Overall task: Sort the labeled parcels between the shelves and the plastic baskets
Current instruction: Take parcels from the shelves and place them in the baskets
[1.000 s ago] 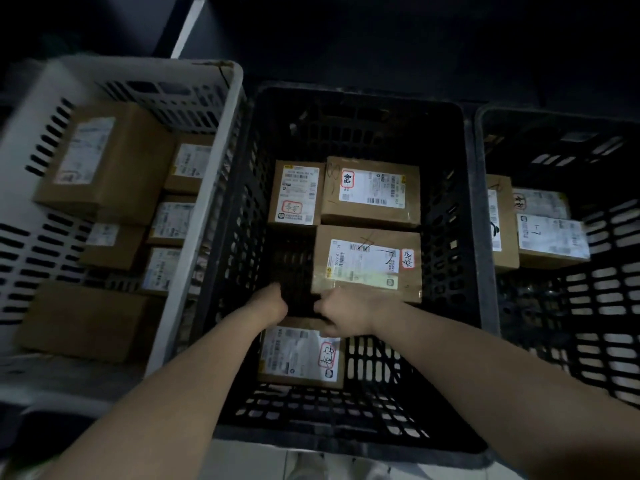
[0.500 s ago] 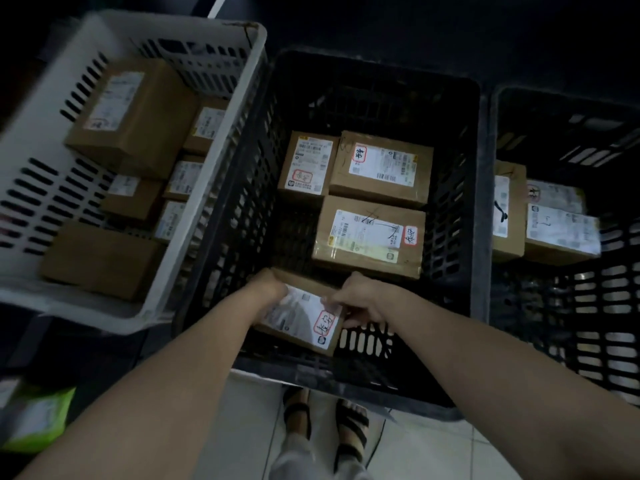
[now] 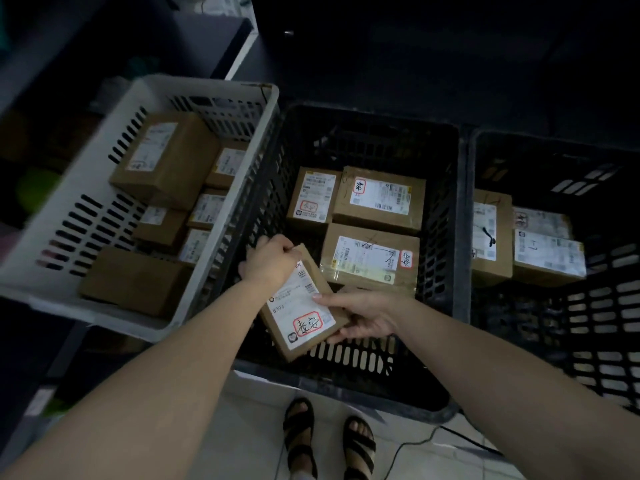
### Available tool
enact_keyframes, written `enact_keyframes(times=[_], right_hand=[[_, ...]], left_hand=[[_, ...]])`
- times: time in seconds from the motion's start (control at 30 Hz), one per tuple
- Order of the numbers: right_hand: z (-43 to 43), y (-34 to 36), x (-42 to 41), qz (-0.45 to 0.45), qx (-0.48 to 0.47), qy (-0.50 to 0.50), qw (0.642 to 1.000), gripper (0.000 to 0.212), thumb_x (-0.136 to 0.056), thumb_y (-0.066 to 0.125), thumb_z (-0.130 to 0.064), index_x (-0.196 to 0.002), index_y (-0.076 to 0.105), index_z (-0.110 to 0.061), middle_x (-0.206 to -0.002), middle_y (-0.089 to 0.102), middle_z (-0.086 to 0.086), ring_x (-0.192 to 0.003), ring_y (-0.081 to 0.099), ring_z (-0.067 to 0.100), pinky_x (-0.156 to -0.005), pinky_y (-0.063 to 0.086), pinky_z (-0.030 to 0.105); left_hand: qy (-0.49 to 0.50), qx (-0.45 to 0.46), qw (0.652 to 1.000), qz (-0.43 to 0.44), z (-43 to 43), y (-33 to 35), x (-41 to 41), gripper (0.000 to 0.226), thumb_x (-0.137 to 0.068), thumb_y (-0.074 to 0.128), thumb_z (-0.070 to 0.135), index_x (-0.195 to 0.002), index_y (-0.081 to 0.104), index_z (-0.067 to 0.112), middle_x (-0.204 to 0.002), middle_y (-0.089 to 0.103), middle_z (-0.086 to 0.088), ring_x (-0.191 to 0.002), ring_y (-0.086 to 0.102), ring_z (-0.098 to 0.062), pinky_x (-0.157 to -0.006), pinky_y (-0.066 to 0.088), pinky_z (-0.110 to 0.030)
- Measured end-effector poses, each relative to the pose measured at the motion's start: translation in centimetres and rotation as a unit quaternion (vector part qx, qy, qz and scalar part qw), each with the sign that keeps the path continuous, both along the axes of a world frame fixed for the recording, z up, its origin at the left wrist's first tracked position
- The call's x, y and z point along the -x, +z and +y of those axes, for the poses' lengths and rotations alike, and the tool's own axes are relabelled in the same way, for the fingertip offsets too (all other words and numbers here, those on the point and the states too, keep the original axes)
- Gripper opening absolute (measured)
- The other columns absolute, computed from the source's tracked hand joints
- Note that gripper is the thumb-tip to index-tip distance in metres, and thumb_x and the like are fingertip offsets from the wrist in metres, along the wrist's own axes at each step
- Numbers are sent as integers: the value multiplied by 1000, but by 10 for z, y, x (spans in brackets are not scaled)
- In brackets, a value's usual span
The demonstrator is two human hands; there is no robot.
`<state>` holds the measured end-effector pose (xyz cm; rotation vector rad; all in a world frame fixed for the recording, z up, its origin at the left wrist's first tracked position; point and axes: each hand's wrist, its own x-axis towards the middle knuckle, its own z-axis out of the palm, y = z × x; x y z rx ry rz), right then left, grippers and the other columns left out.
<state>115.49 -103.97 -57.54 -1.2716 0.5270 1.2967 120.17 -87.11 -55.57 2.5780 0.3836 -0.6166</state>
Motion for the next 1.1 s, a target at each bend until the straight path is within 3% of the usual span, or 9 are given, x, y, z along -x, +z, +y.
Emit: enact_keyframes(times=[0.1, 0.2, 0.3, 0.43, 0.6, 0.73, 0.9, 1.03, 1.1], right_hand=[[-3, -4, 1, -26, 31, 50, 998, 49, -73, 73, -53, -109, 61, -21, -85, 66, 3, -57, 57, 11, -47, 40, 17], [-4, 0, -4, -72, 38, 143, 986, 79, -56, 70, -64, -125, 53, -29, -111, 61, 2, -91, 57, 17, -76, 45, 31], [-2, -2, -5, -81, 18, 80, 993, 80, -62, 74, -53, -133, 49, -24, -129, 55, 6, -117, 50, 24, -102, 41, 46], [13, -7, -9, -131, 43, 26, 990, 58, -84, 69, -37, -131, 35, -33, -111, 57, -1, -101, 55, 20, -83, 49, 42], [22, -7, -34, -200, 124, -30, 971, 69, -87, 63, -35, -146, 27, -29, -102, 57, -1, -86, 59, 15, -60, 44, 25], [19, -13, -50, -219, 196, -105, 950, 73, -79, 66, -47, -144, 37, -32, -138, 47, 9, -111, 56, 24, -78, 52, 31], [53, -14, -60, -326, 364, 24, 872, 80, -83, 55, -60, -151, 18, -40, -142, 21, 14, -120, 47, 41, -94, 42, 40], [103, -27, -62, -339, 480, 55, 807, 78, -89, 36, -69, -153, 8, -33, -143, 21, 13, -128, 32, 43, -97, 37, 53], [112, -33, -61, -341, 493, 58, 799, 79, -90, 29, -71, -153, 2, -32, -145, 18, 12, -129, 29, 44, -100, 37, 58]], left_hand=[[4, 54, 998, -37, 4, -3, 4, 26, -91, 51, 32, -115, 57, 23, -123, 48, -7, -116, 48, -28, -103, 34, -47], [8, 122, 991, -50, 3, -6, 6, 12, -91, 55, 29, -102, 54, 25, -110, 46, -4, -108, 52, -28, -101, 39, -49], [18, 168, 985, -48, 3, -6, 3, 9, -92, 55, 27, -99, 53, 24, -109, 46, -4, -106, 53, -27, -100, 39, -49], [34, 233, 971, -33, 2, -6, 4, 26, -94, 52, 16, -119, 52, 17, -126, 44, -11, -106, 50, -21, -93, 42, -35], [27, 207, 977, -42, 5, -12, -3, 44, -97, 42, 9, -140, 37, 20, -141, 31, -10, -121, 42, -23, -98, 38, -31], [8, 208, 977, -46, 13, -19, -5, 41, -97, 41, 5, -138, 41, 14, -140, 34, -13, -125, 40, -23, -92, 31, -19], [50, 308, 949, -37, 27, -25, -14, 36, -103, 30, 28, -133, 48, 17, -127, 50, -2, -112, 48, -13, -91, 36, -23], [68, 369, 926, 37, 29, -30, -17, 50, -100, 17, 48, -77, 55, 25, -82, 57, 7, -80, 52, -8, -67, 39, -20], [116, 394, 909, 77, 27, -35, -18, 56, -99, 14, 51, -75, 54, 21, -71, 55, 2, -70, 51, -11, -56, 40, -19]])
